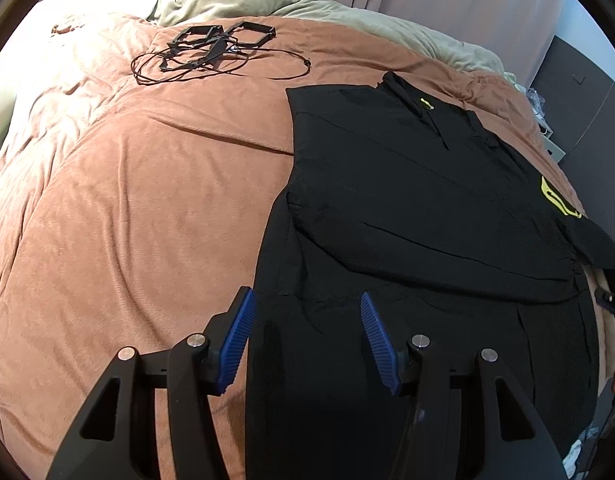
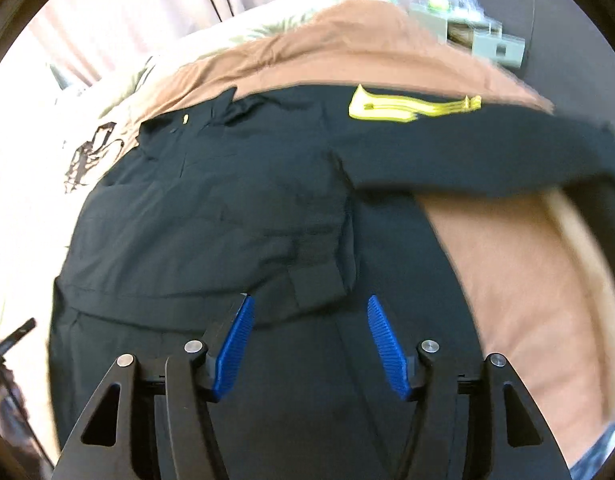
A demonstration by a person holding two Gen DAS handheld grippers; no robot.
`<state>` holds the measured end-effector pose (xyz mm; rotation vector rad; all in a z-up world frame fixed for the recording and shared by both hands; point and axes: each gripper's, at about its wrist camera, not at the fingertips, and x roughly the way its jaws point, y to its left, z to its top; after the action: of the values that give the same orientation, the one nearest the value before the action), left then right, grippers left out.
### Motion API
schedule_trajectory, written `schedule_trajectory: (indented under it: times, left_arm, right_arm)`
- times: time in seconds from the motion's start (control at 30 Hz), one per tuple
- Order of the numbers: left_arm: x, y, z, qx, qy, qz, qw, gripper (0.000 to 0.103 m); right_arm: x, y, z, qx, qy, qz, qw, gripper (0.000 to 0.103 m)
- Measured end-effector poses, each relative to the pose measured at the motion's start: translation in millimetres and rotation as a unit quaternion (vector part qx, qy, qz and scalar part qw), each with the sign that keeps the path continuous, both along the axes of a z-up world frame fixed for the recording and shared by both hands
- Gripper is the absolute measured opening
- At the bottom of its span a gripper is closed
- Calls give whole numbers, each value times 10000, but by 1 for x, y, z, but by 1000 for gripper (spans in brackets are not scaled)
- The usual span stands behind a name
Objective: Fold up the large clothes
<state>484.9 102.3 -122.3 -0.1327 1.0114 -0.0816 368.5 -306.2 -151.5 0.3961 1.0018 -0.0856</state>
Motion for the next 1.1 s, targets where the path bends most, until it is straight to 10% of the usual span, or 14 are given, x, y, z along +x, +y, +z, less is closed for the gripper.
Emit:
schedule_trajectory:
  times: [0.2, 0.4, 0.53, 1.0, 1.1]
  left_arm:
    - [13, 2, -15, 126, 78, 119, 9998, 56]
    - [32, 5, -28, 256, 116, 211, 9994, 56]
    - [51, 6, -32, 326, 105, 283, 9990, 56]
    - [72, 7, -41, 613, 182, 624, 9960, 56]
    - [66, 5, -29, 581, 94, 633, 9963, 56]
  right_arm:
    - [16, 4, -38, 714, 219, 127, 9971, 58]
    - [54, 0, -48, 919, 58, 6, 9957, 16]
    - [80, -1, -46, 874, -74, 31, 9961, 12]
    - [149, -13, -47, 782, -22, -93, 9969, 11]
    - [149, -12, -38, 722, -27, -50, 9974, 35]
